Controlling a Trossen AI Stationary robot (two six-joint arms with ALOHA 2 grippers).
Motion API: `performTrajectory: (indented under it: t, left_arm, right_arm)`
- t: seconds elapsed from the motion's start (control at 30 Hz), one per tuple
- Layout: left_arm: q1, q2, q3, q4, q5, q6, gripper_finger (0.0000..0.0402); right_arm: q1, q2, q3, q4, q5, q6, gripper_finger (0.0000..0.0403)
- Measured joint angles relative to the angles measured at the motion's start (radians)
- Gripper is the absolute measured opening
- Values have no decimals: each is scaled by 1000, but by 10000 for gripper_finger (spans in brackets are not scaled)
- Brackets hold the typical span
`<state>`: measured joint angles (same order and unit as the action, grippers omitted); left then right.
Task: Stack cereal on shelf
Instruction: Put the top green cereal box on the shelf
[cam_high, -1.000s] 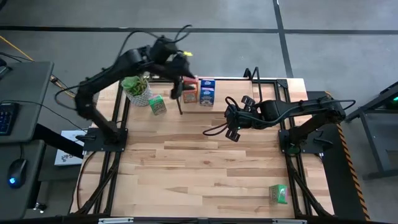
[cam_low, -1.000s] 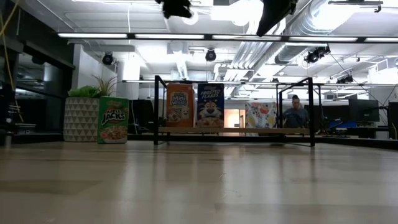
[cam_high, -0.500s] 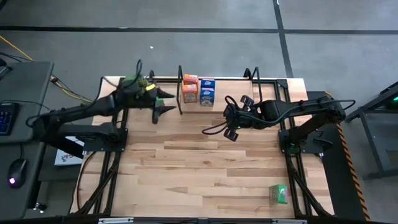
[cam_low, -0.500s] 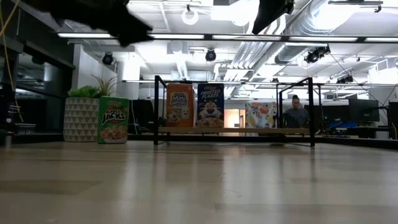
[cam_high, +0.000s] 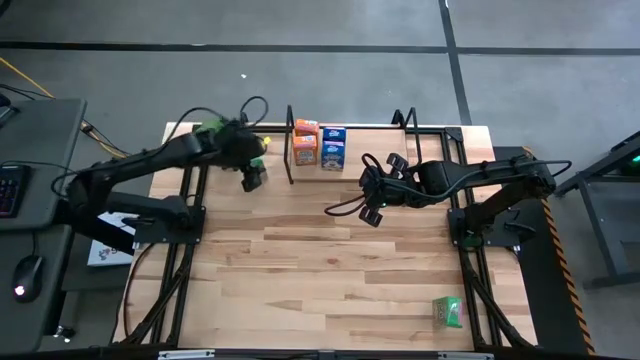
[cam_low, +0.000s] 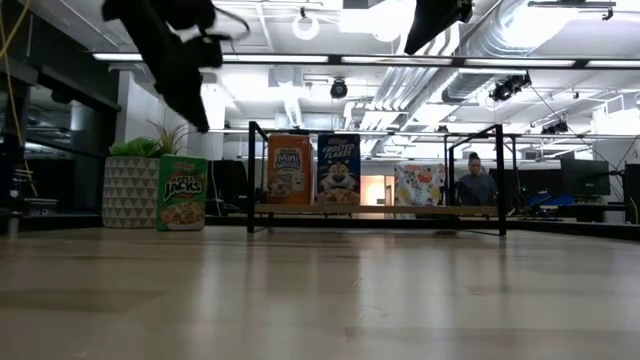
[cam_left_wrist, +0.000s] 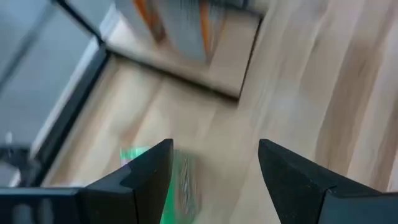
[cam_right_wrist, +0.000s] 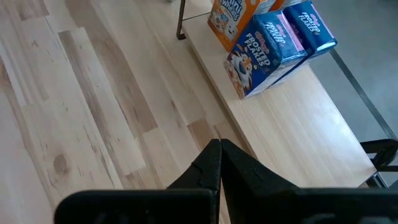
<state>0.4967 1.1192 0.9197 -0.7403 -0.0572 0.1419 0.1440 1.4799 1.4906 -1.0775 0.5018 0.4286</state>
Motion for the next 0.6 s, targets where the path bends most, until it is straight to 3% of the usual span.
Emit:
performTrajectory:
  t: [0.17, 0.27, 0.6]
  left_arm:
    - [43, 144, 82, -149, -74, 26, 227]
    - [55, 182, 96, -155, -112, 28, 227]
    - [122, 224, 97, -172, -62, 53, 227]
  right_arm:
    - [0, 0, 0, 0, 1, -3, 0]
    - [0, 0, 0, -1, 4, -10, 0]
    - [0, 0, 0, -1, 4, -8, 0]
